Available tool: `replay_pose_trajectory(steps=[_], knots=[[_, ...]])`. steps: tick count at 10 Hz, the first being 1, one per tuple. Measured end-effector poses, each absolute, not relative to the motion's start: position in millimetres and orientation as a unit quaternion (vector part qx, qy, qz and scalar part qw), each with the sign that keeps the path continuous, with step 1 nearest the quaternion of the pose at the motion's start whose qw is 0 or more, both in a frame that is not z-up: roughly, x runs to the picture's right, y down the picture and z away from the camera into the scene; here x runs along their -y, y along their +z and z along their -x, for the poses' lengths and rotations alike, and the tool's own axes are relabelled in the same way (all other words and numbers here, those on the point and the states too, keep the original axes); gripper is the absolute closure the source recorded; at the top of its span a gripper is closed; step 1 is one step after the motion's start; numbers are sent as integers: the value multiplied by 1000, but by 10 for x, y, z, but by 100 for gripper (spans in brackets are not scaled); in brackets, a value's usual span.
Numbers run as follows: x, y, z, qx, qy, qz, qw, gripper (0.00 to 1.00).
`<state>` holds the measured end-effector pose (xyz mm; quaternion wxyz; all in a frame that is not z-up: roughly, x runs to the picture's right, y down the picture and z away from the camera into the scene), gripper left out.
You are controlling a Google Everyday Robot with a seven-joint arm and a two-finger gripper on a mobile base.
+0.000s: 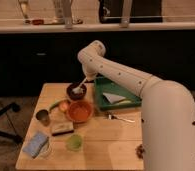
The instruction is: Wipe purple bowl with brush
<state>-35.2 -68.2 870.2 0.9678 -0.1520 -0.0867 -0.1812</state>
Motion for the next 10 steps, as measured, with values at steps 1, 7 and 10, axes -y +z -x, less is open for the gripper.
replay_pose_trajectory(steps=[1,7,10], knots=[[618,8786,333,86,-177,160,967,100],[269,9096,288,79,-157,199,964,100],[281,9145,358,69,-166,203,963,100]])
